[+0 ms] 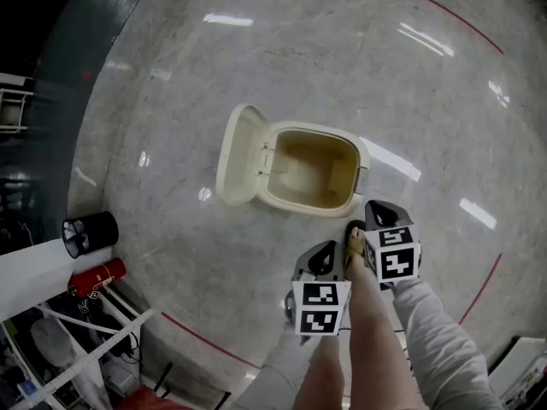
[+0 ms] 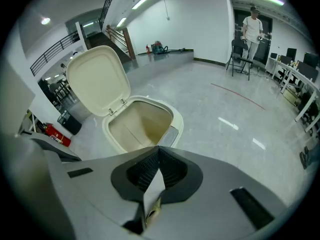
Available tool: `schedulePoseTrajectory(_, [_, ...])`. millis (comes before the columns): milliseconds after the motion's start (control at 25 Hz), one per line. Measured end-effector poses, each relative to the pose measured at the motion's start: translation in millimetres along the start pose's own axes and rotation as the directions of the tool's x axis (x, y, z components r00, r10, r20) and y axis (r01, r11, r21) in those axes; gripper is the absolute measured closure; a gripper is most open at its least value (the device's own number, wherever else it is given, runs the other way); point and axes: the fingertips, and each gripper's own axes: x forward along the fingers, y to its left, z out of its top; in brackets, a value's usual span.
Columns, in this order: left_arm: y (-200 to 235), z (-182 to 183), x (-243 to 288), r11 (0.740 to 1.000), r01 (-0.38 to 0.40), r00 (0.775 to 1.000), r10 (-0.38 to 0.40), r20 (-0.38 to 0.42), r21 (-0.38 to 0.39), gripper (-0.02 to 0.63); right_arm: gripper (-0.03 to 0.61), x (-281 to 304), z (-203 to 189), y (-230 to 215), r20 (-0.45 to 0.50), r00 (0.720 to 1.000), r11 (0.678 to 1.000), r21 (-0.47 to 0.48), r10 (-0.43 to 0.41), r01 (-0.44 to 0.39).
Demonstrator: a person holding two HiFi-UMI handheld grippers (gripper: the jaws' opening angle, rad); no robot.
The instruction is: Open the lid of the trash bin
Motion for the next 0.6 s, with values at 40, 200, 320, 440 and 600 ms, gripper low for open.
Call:
schedulePoseTrajectory(40, [-0.6,0.7,-2.9,1.000,-0.001,1.000,0.001,0.002,0.002,0.609,0.583,-4.4,1.3,1.3,0.005,1.000,1.000,0.001,0.001,-0.001])
schedulePoseTrajectory(200, [-3.8,5.8,-16.9,1.000,-0.006,1.000,0.006,0.013,0.005,0.609,0.583,-24.2,4.4,7.8,0.017,1.000,1.000,0.002,0.002,-0.002])
schedulePoseTrajectory(320, [-4.7,11.0,-28.5,1.000,-0.013,1.000,0.013,0.028,-0.008,0.609,0.583,-40.7,5.3,13.2,0.020,1.000,1.000,0.008,-0.001,0.001])
schedulePoseTrajectory(440, [-5.9,14.8,-40.4,1.000,-0.015,0.999,0.016,0.036,-0.017,0.609,0.583,-58.7,9.3,21.4,0.030,1.000,1.000,0.011,0.000,0.000])
schedulePoseTrajectory(600, [-10.0,21.6,-58.7,1.000,-0.017,0.999,0.018,0.040,-0.014,0.609,0.583,-84.6,17.4,32.4,0.042,0.999,1.000,0.011,0.007,-0.007])
